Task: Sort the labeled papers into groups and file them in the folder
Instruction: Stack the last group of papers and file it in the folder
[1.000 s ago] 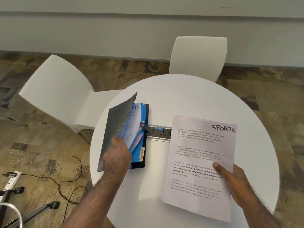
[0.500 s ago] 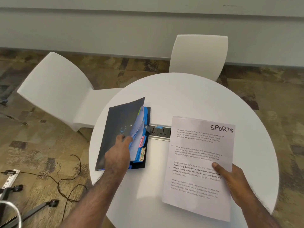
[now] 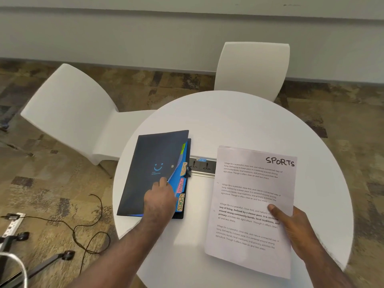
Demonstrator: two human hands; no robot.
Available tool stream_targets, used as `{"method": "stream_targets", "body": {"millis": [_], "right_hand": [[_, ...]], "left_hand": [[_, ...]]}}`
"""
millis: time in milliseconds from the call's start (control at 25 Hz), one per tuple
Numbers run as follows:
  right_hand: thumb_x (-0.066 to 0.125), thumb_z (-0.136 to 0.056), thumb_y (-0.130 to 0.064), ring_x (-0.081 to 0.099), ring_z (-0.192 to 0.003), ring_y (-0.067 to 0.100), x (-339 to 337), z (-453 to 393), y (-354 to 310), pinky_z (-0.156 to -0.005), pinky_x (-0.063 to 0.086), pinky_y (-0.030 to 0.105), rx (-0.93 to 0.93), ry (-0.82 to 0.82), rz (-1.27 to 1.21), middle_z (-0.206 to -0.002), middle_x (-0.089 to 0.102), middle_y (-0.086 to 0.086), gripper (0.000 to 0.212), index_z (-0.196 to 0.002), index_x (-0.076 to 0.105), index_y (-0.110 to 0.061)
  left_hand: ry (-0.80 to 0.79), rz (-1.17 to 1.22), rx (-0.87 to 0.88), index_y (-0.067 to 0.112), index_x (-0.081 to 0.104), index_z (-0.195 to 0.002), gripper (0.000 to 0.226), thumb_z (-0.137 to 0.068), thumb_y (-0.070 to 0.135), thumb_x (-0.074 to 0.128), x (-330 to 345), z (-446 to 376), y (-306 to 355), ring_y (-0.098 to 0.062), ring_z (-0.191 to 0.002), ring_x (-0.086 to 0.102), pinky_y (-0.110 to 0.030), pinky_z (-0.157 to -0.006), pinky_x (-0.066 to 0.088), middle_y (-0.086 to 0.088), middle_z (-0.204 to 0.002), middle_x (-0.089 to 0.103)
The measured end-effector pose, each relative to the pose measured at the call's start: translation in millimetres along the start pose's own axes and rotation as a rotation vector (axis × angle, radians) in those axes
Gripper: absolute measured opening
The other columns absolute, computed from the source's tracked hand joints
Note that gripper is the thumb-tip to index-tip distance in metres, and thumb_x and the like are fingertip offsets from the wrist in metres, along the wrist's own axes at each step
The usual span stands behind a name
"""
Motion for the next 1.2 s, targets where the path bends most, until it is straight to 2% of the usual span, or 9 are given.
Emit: {"method": "stream_targets", "body": {"millis": [120,160,320,480,600,800,1040,1120,1200], "right_hand": [[0.078,-0.078,-0.027,0.073,-0.098,0.031,-1,-2,3,-0.084,0.054,0.04,0.026,0.025,-0.036,-0.102,0.077,0.007,0.033,-0.108,0.07,-0.015],[0.074,-0.082,-0.02,0.072,-0.099,0.031,-2,-2,4,-0.083,0.055,0.04,0.033,0.036,-0.024,-0.101,0.078,0.006,0.027,-0.108,0.069,-0.015],[0.082,-0.06,-0.042,0.075,-0.092,0.021,-1,0,6,-0.079,0.054,0.037,0.01,0.033,-0.013,-0.102,0.078,0.003,0.059,-0.11,0.069,-0.015],[0.072,-0.083,-0.016,0.075,-0.092,0.025,-6,-3,11,-0.079,0.055,0.036,0.04,0.044,-0.031,-0.102,0.077,0.006,0.026,-0.108,0.07,-0.014],[0.068,-0.089,-0.011,0.075,-0.091,0.024,-6,-2,9,-0.079,0.055,0.037,0.054,0.038,-0.011,-0.1,0.078,0.005,0.021,-0.11,0.07,-0.013],[0.072,-0.078,-0.021,0.075,-0.09,0.023,-5,-1,6,-0.075,0.06,0.034,0.051,0.05,-0.006,-0.1,0.078,0.005,0.032,-0.108,0.07,-0.013],[0.072,-0.085,-0.016,0.075,-0.092,0.025,-6,-1,8,-0.079,0.055,0.036,0.07,0.056,0.001,-0.098,0.078,0.004,0.03,-0.113,0.069,-0.009],[0.085,-0.068,-0.039,0.075,-0.092,0.026,-5,-1,7,-0.079,0.054,0.036,0.071,0.041,0.013,-0.097,0.078,0.004,0.055,-0.112,0.07,-0.01],[0.089,-0.039,-0.063,0.075,-0.088,0.023,-4,-1,6,-0.08,0.054,0.037,0.072,0.024,0.032,-0.096,0.078,0.003,0.088,-0.108,0.071,-0.013]], "left_hand": [[0.023,-0.021,0.067,0.012,0.065,-0.11,0.057,-0.067,0.041,0.088,25,8,6,-0.016,-0.087,0.058,-0.028,-0.058,0.047,-0.002,-0.102,0.054],[0.027,-0.028,0.078,0.013,0.064,-0.109,0.055,-0.065,0.032,0.09,31,10,7,-0.015,-0.086,0.058,-0.027,-0.055,0.047,-0.001,-0.102,0.054],[-0.006,0.035,0.08,0.02,0.045,-0.135,0.068,-0.077,0.015,0.079,39,15,7,-0.019,-0.104,0.053,-0.03,-0.059,0.051,-0.002,-0.133,0.043],[-0.157,-0.028,0.081,0.013,0.044,-0.142,0.062,-0.085,0.011,0.069,38,10,13,-0.026,-0.122,0.043,-0.033,-0.071,0.05,-0.007,-0.165,0.003],[-0.166,-0.046,0.006,0.007,0.038,-0.147,0.069,-0.086,0.015,0.068,39,4,14,-0.025,-0.127,0.042,-0.033,-0.078,0.053,-0.005,-0.166,0.006],[-0.087,-0.073,0.012,0.008,0.03,-0.151,0.072,-0.088,0.016,0.064,43,4,16,-0.02,-0.122,0.048,-0.028,-0.07,0.048,-0.005,-0.164,0.016],[0.005,-0.09,0.021,0.009,0.023,-0.155,0.079,-0.089,0.02,0.065,57,2,15,-0.018,-0.116,0.05,-0.027,-0.068,0.042,-0.007,-0.163,0.02],[0.022,-0.054,0.028,0.012,0.024,-0.155,0.078,-0.089,0.02,0.065,61,1,16,-0.019,-0.117,0.051,-0.027,-0.072,0.046,-0.007,-0.162,0.022],[0.033,0.049,0.015,0.014,0.039,-0.15,0.081,-0.078,0.019,0.076,61,1,14,-0.021,-0.107,0.058,-0.029,-0.065,0.049,-0.007,-0.156,0.038]]}}
Point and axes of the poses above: each hand's wrist, its own z-axis away from the middle knuckle, its own x-axis out of the palm, y = z × x, the point moved 3 cm from there along -z, towards the middle knuckle
